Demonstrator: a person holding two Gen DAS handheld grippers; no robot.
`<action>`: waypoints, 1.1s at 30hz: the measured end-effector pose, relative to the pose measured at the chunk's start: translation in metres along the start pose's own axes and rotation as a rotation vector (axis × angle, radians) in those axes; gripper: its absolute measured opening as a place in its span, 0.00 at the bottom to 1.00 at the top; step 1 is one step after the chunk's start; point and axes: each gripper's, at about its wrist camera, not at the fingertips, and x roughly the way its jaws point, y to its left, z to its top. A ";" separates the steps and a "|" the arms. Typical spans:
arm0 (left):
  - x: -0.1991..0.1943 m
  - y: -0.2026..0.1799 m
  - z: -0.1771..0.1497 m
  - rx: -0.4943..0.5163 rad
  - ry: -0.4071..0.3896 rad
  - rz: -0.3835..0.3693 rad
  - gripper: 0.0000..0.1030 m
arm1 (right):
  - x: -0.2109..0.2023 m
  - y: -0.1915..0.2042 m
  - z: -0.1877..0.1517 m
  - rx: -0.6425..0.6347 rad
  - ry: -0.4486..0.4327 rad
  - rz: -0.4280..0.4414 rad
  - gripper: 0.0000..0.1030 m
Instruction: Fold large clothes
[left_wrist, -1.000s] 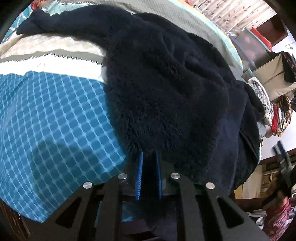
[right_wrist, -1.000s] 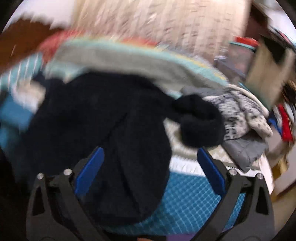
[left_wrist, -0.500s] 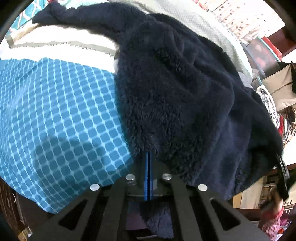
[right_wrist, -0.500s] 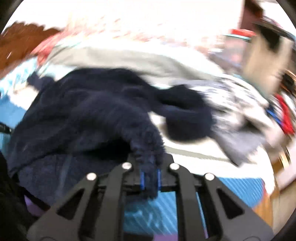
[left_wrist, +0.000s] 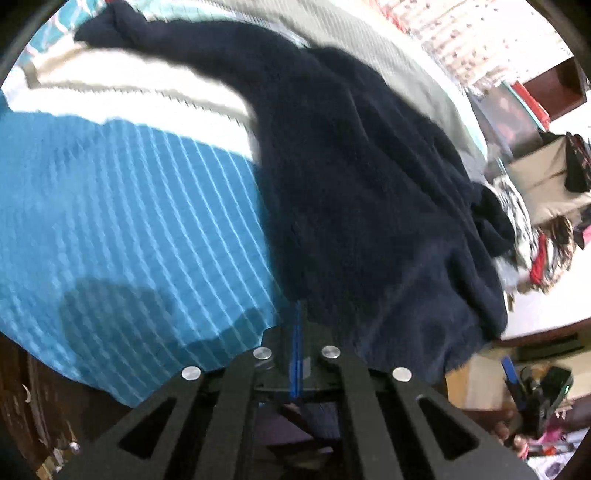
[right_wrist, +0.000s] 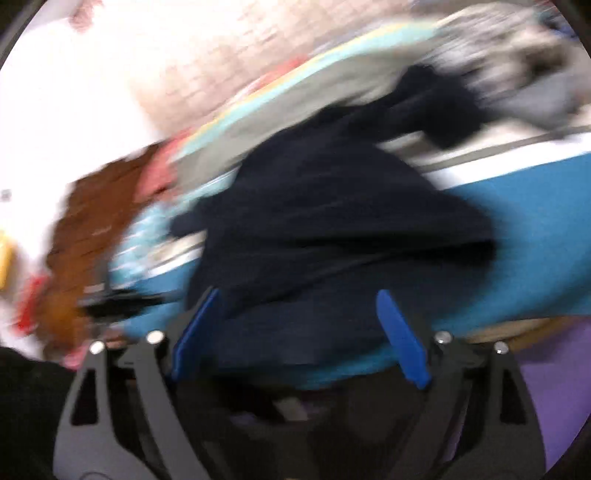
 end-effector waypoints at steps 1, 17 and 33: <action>0.014 -0.007 -0.006 0.004 0.030 -0.001 0.27 | 0.021 0.009 0.003 -0.004 0.061 0.052 0.81; -0.037 0.015 -0.008 0.048 -0.127 -0.055 0.26 | 0.191 0.204 -0.062 -0.343 0.817 0.559 0.18; 0.035 -0.006 0.019 0.025 0.012 0.041 0.26 | 0.014 0.011 0.093 -0.152 0.130 -0.110 0.95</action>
